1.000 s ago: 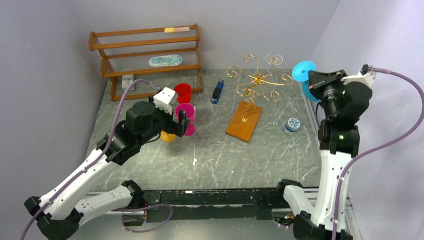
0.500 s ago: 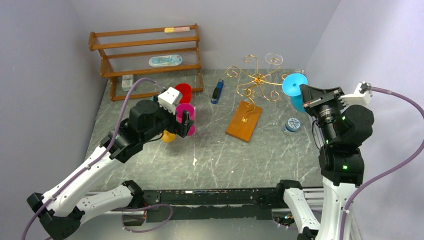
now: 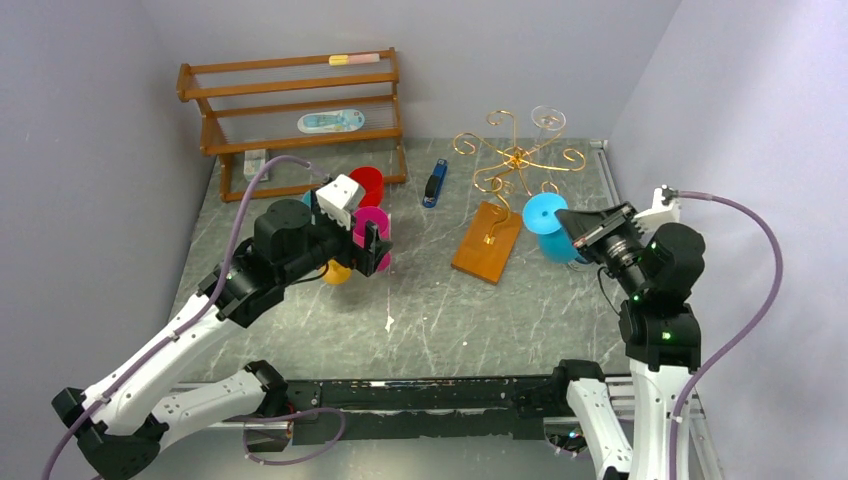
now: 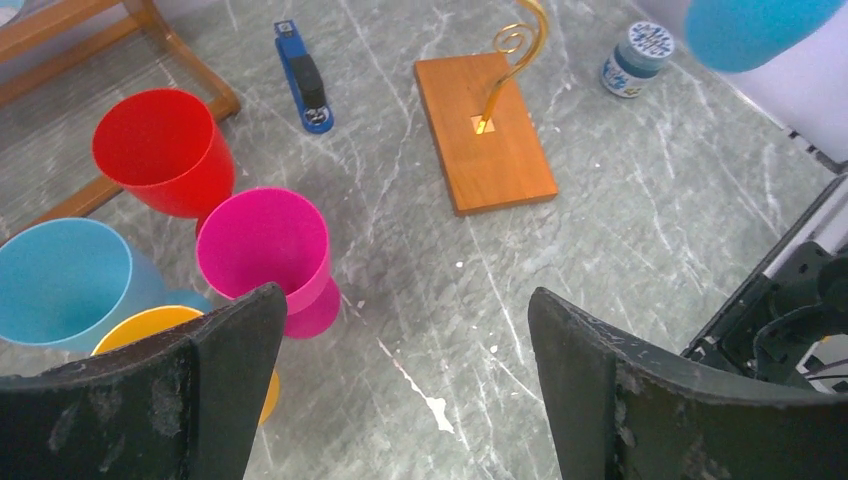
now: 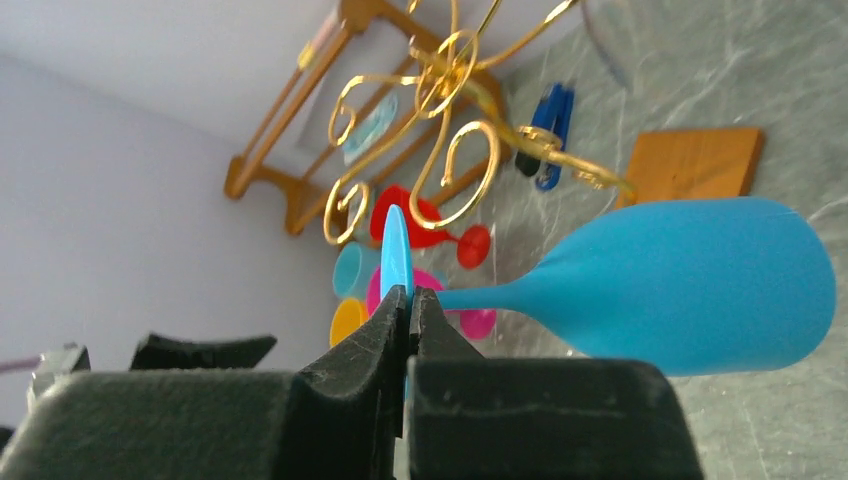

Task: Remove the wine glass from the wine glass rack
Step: Place the wine glass at the center of the board.

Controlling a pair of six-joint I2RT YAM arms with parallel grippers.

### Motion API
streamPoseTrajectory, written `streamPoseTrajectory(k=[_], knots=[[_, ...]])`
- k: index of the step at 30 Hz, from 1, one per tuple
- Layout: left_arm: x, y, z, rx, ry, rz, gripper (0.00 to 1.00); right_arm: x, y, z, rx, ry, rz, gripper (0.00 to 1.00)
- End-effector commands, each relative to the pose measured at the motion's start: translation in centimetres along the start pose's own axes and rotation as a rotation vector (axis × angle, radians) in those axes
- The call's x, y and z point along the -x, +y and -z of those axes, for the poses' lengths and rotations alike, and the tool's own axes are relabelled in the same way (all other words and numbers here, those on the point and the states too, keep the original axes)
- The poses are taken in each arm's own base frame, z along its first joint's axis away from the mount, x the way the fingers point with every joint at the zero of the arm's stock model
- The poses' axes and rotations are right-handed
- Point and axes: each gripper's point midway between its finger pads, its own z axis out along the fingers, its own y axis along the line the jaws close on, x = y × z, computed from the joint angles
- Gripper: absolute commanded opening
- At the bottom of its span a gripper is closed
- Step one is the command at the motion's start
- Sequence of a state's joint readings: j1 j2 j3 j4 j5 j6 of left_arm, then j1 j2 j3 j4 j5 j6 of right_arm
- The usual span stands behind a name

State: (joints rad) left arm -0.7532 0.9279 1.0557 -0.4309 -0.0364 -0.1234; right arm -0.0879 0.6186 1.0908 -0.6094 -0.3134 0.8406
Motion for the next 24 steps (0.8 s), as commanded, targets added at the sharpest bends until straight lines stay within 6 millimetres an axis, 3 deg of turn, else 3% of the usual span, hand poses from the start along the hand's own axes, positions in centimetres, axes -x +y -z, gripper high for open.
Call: streamPoseTrajectory(k=[1,8,13,19,24], knots=[[2.5,-1.7,0.8,-0.1,-0.099,-0.002,0.95,-2.5,2.9,0.9,0.203,0.132,0.13,0.0],[3.2,-2.9,0.7,-0.167,-0.104,-0.018,0.96,-6.2,4.8,1.1,0.453,0.337,0.21,0.0],[3.1,-4.2,0.1,-0.234,-0.108,0.005,0.96,-6.3,5.4,1.5,0.506,0.353,0.314,0.0],[2.9,-7.4,-0.4,-0.413,-0.093,0.05,0.96,-6.7,6.2,1.4,0.566,0.436,0.357,0.0],[3.8,-9.1,0.0,-0.512,-0.124,0.083,0.96,-6.3,7.2,1.3,0.603,0.449,0.405,0.0]])
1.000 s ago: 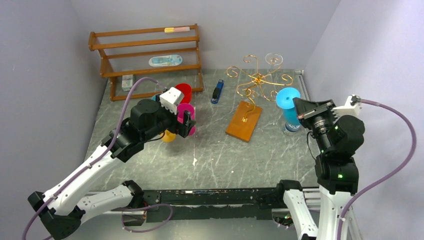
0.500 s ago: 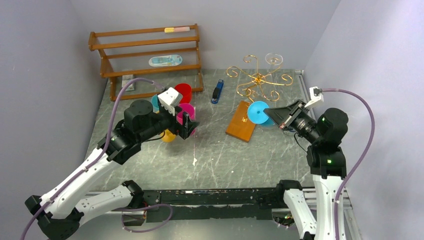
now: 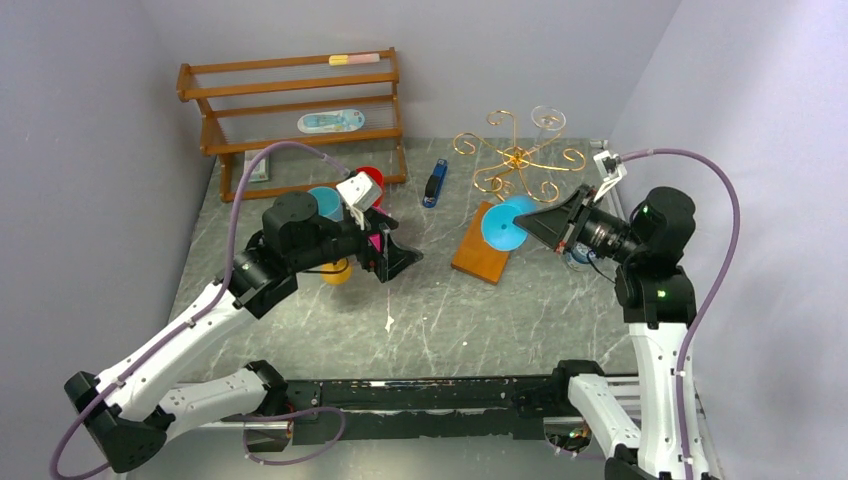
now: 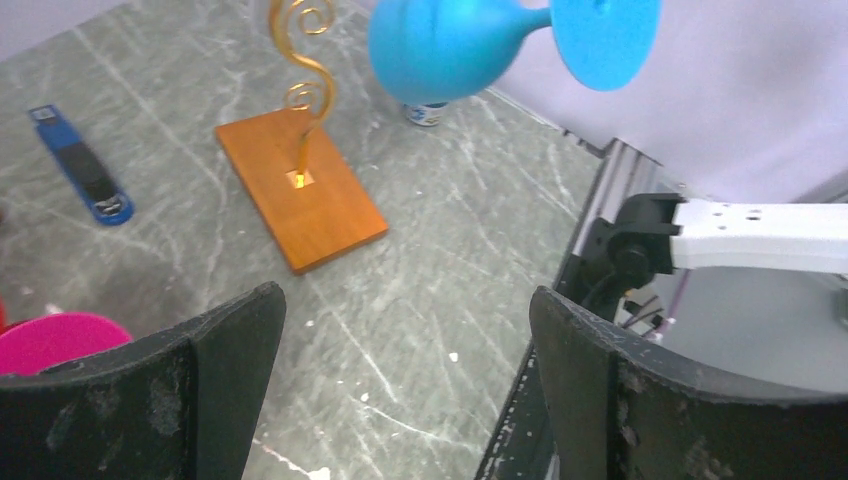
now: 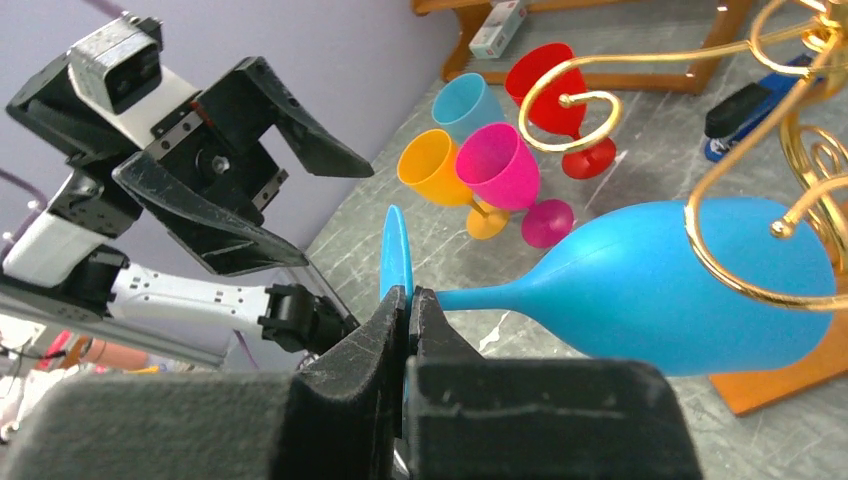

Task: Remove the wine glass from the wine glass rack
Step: Place the wine glass at the center of the board.

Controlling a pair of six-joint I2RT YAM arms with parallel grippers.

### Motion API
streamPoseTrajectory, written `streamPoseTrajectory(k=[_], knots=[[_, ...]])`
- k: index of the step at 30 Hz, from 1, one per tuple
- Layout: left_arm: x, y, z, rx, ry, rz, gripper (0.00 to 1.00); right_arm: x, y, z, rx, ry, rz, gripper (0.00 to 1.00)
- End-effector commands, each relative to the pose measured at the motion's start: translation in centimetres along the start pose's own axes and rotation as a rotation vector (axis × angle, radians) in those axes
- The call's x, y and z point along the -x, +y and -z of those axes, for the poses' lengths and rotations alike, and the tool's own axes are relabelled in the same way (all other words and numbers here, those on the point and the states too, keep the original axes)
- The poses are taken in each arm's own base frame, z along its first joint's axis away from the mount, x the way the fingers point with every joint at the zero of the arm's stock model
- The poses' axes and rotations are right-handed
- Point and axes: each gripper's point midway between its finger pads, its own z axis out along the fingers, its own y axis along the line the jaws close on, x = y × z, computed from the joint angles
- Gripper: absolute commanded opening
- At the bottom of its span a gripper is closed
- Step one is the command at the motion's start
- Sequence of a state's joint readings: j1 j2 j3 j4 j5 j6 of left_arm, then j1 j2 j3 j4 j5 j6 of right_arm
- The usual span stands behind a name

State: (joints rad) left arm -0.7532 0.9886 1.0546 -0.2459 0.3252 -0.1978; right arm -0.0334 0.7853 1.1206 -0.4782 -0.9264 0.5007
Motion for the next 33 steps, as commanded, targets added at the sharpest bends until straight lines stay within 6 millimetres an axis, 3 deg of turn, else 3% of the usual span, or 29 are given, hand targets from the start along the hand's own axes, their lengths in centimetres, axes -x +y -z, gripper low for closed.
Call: streamPoseTrajectory(k=[1,5,11,16,19,23,27,33], knots=[[1.5,-2.4,-0.2,-0.14,-0.062,0.024,0.96,0.1,1.5,0.0,0.069,0.044,0.083,0.0],[1.3,-2.5,-0.3,-0.143,-0.059,0.037,0.96,-0.5,2.1,-1.1,0.075,0.079,0.102,0.0],[-0.1,-0.9,-0.6,-0.067,-0.03,0.04,0.96,-2.5,1.0,-4.3,0.009,0.165,0.11,0.0],[-0.6,-0.4,0.0,-0.039,-0.011,0.001,0.96,-3.2,3.8,-7.5,0.016,0.19,0.194,0.0],[-1.5,0.5,0.7,0.016,0.035,-0.039,0.95,-5.0,5.8,-9.2,0.058,0.229,0.244,0.0],[-1.3,-1.0,1.8,-0.055,0.024,-0.055,0.92,-8.1,7.9,-11.0,0.11,0.295,0.297,0.0],[-1.9,-1.2,2.4,-0.063,0.044,-0.065,0.83,-9.4,8.8,-11.8,0.124,0.297,0.346,0.0],[-2.3,-2.6,3.3,-0.143,0.071,-0.118,0.68,-9.3,10.0,-11.7,0.191,0.263,0.35,0.0]])
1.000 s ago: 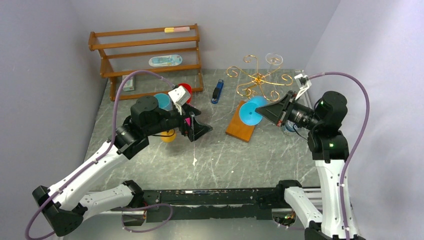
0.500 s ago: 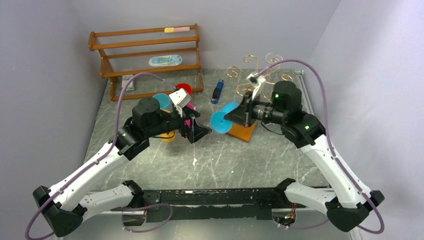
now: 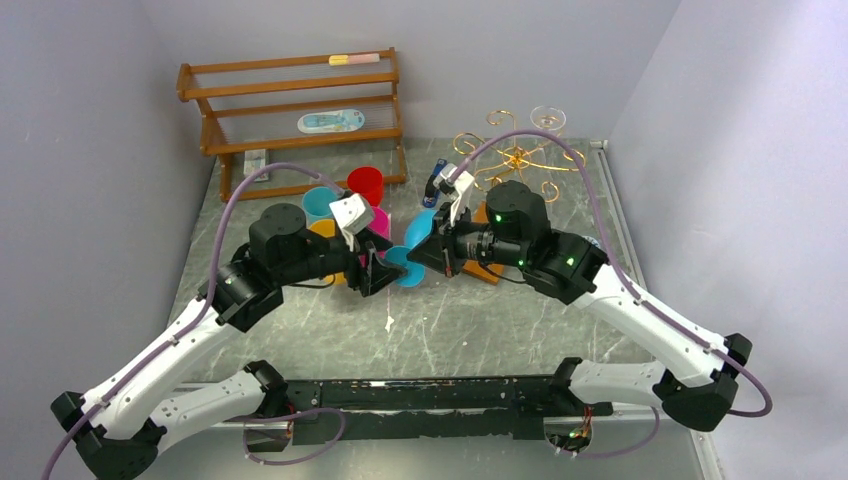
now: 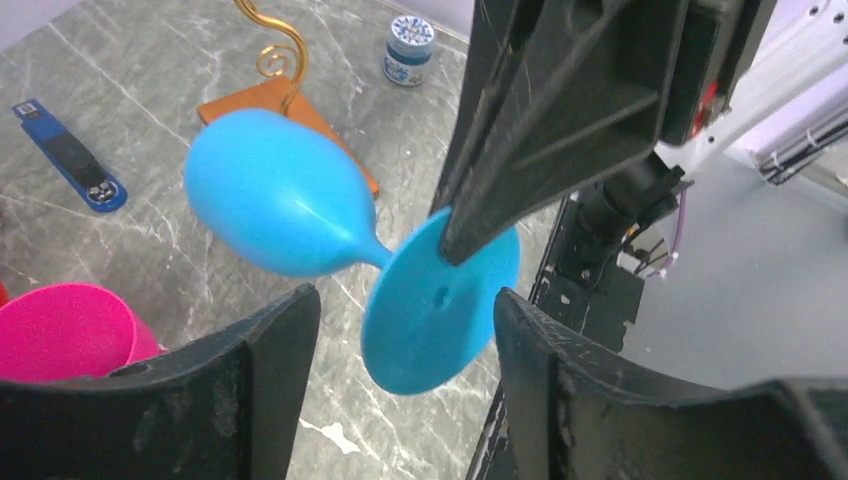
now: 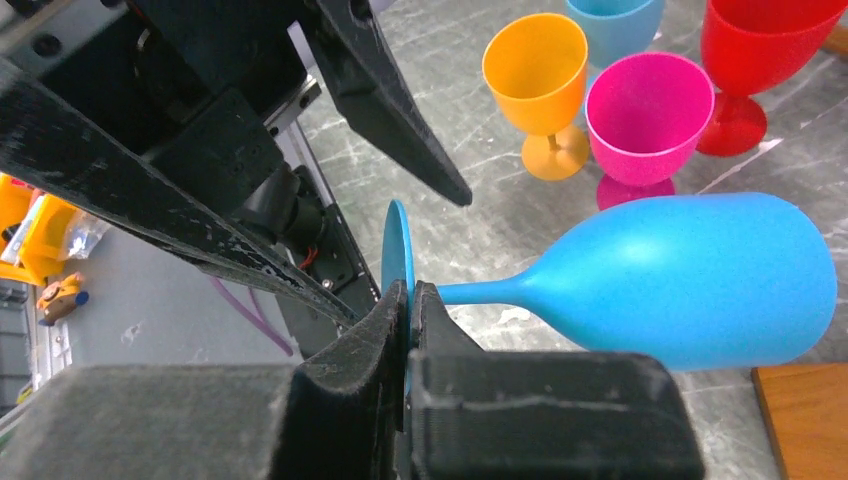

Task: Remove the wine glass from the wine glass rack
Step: Place the wine glass at the center of the board.

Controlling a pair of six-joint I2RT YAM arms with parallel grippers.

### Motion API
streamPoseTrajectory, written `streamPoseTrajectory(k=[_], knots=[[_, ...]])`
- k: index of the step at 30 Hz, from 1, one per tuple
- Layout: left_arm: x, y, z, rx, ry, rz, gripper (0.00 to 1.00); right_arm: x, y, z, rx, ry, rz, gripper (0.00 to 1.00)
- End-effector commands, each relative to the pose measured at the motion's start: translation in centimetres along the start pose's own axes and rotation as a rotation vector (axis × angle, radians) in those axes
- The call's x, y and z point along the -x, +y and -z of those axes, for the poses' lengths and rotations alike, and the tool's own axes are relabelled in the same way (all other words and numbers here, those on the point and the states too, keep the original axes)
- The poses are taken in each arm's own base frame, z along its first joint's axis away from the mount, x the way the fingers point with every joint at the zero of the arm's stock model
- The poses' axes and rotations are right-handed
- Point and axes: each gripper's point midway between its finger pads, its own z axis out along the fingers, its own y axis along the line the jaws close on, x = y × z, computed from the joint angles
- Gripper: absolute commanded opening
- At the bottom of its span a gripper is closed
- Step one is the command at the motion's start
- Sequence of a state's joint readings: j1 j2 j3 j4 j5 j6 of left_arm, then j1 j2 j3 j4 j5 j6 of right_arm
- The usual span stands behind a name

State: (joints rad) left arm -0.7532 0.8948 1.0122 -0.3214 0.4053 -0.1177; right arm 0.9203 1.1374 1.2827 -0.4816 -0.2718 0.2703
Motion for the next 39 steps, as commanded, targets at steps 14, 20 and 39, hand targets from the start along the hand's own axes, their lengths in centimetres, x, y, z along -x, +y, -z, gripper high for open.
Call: streamPoseTrajectory(k=[14,20,39], knots=[[0.3,-1.3,2.5,-0.27,-0.016,-0.008,0.44,1.3,1.8,0.2,0.111,-0.113,0.075,0.0],[-1.1,-2.0,2.7,-0.383,0.032,0.034,0.33,1.6,2.1,0.3,0.128,-0.163,0.067,0.0],[-0.6,-1.2,1.8,-0.348,0.009,0.102,0.19,1.7,2.2,0.6,0.134,-0.189,0.067,0.0]])
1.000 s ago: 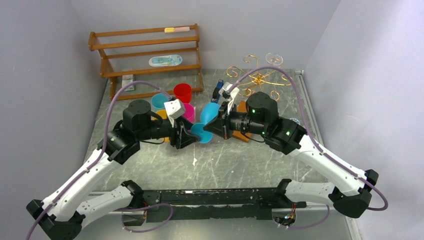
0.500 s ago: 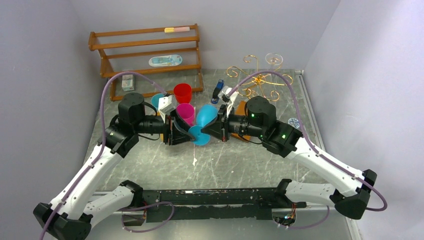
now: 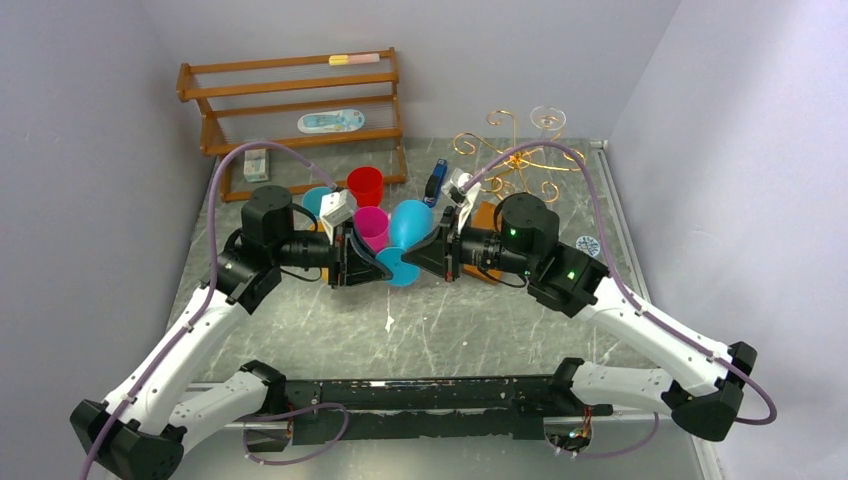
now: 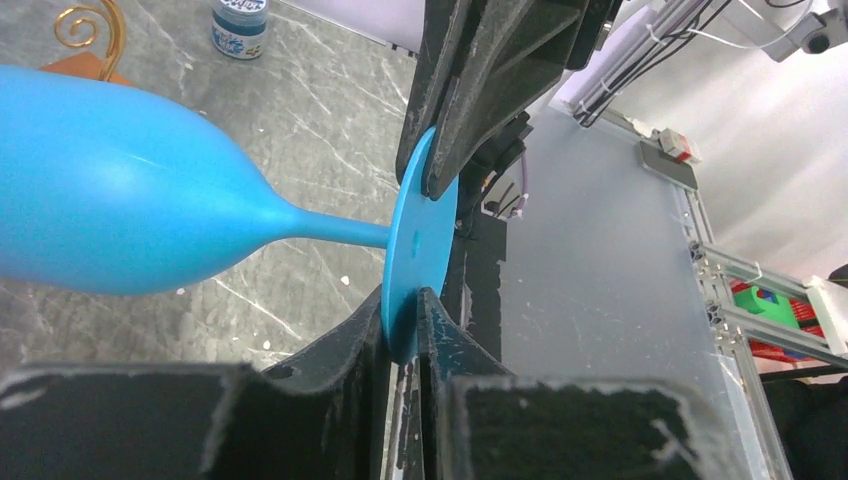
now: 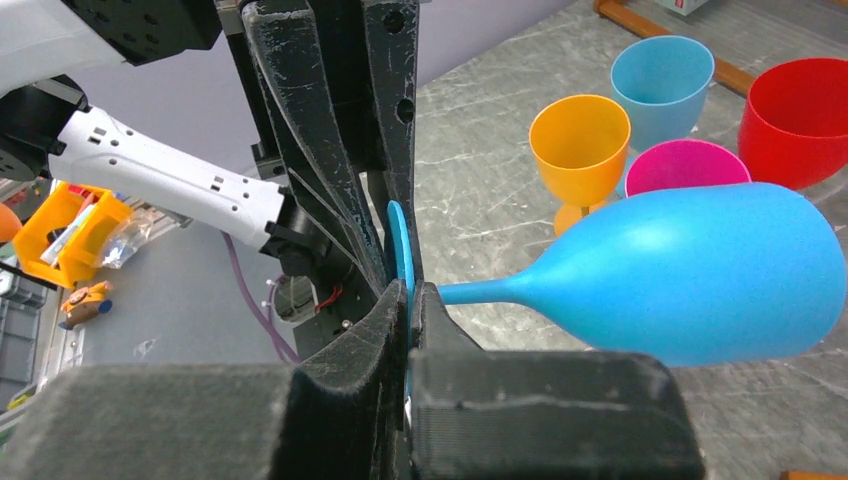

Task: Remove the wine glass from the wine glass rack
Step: Place the wine glass at the center of the board.

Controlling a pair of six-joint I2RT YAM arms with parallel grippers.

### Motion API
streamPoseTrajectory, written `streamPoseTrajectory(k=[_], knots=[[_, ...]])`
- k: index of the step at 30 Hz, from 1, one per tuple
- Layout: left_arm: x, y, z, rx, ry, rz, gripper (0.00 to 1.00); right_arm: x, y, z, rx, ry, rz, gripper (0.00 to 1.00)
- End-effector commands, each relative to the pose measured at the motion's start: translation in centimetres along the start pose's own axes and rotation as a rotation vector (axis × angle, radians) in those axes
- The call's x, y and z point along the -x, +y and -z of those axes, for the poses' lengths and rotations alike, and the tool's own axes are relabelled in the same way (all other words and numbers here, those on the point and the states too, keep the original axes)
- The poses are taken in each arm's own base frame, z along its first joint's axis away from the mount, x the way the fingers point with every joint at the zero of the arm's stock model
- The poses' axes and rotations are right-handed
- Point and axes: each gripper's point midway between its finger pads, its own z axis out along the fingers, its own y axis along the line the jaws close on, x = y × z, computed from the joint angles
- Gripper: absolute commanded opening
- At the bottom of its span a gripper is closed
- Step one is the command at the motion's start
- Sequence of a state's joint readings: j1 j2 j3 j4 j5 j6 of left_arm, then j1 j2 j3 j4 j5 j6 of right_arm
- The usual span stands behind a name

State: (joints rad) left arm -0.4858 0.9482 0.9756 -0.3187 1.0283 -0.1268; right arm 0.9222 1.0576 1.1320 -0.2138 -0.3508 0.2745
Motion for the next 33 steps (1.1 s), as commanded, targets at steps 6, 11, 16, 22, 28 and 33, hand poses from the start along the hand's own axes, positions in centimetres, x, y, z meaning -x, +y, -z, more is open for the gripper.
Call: streamPoseTrajectory(k=[6,11,16,22,28,33], knots=[[3.4,-0.8,-0.3,-0.047,-0.115,-0.019,0.17,0.5,0.3,0.5,0.006,-0.041,0.007,0.0],[3.0,-1.3,-0.2,-0.072,-0.096,-0.024,0.11,0.5,0.1,0.6,-0.008,-0.043,0.01,0.0],[3.2,-2.0,0.0,-0.097,-0.111,-0.035,0.07,0.2,-0.1,0.4,-0.013,-0.039,0.008,0.0],[3.4,-2.3,0.0,-0.116,-0.112,-0.042,0.29,0.1,-0.2,0.2,-0.016,-0.03,0.007,0.0],[2.6,-1.8,-0.1,-0.104,-0.087,-0.024,0.11,0.3,-0.1,0.4,-0.013,-0.05,0.007,0.0],[2.7,-1.4,-0.1,-0.079,-0.091,-0.025,0.05,0.0,-0.2,0.2,-0.009,-0.025,0.013,0.0]])
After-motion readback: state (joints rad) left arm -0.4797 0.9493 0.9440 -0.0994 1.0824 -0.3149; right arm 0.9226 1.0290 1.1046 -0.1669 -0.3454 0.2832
